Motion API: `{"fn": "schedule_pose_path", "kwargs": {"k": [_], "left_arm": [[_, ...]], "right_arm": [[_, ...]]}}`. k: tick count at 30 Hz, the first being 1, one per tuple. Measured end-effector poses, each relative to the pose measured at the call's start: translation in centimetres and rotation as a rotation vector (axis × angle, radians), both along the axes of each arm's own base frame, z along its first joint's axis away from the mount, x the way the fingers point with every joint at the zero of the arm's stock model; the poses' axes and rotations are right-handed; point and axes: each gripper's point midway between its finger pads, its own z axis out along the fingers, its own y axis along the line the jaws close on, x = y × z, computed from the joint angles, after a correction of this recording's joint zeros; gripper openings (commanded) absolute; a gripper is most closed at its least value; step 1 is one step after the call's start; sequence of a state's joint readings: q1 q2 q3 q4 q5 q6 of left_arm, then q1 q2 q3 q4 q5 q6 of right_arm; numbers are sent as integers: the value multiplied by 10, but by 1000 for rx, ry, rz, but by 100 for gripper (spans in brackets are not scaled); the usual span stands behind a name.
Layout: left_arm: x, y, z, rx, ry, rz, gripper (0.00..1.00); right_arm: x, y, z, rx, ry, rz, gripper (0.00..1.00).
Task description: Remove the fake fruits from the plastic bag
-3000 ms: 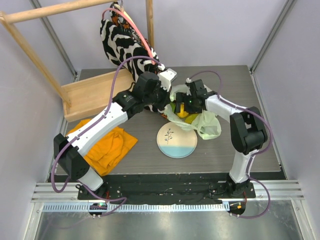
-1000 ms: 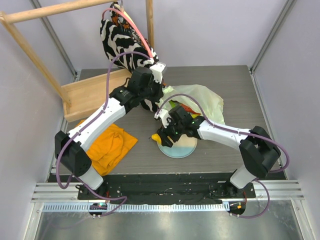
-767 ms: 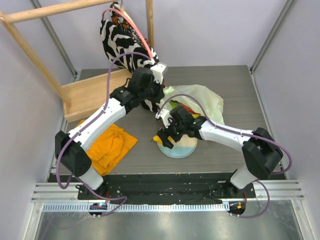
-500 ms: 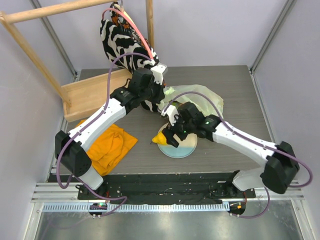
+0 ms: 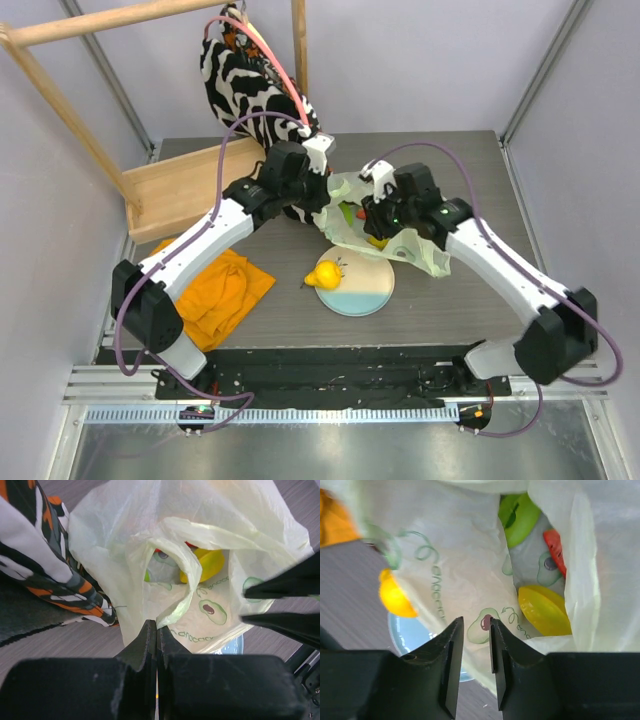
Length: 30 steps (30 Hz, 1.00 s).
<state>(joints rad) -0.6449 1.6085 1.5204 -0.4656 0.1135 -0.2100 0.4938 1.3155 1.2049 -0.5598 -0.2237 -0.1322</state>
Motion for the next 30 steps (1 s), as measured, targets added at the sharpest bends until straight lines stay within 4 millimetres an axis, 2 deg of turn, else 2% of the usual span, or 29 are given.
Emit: {"fn": "schedule_pose_path", "kwargs": {"k": [1,3,5,7,11,13,15,17,18,23,25,30], "left_arm": [[-1,0,-3,3,7,-1,0],[-3,1,-8,9,19,-5,0],[-4,0,-9,7,21,-9,0],[-4,0,-8,6,21,-12,0],[-5,-1,-9,5,23,-16,0],[-5,0,-11,9,25,-18,0],[-7,1,-15,14,31,-19,0],[-10,2,-20,19,41,-22,0],[-11,3,-23,20,47,-25,0],[-16,2,-30,17,76,-29,0],[-17,1,-29,8,81,-30,0],[-17,-1,-27,-4,79,-36,0]], "right_arm": [[5,1,-13,-23,18,-5,34],[13,-2,-54,-92,78,-29,31],[11,-9,-85,-149,136,-55,32],[-1,-19,-112,-188,204,-79,31],[-30,-32,-137,-210,301,-109,32],[-39,-37,-139,-216,321,-120,32],[-35,-38,-135,-207,304,-136,32],[-24,-38,-127,-195,274,-152,34],[-17,-37,-122,-190,255,-163,40],[19,-34,-107,-175,156,-196,53],[26,-37,-111,-186,146,-209,65],[39,-50,-129,-253,155,-254,79]]}}
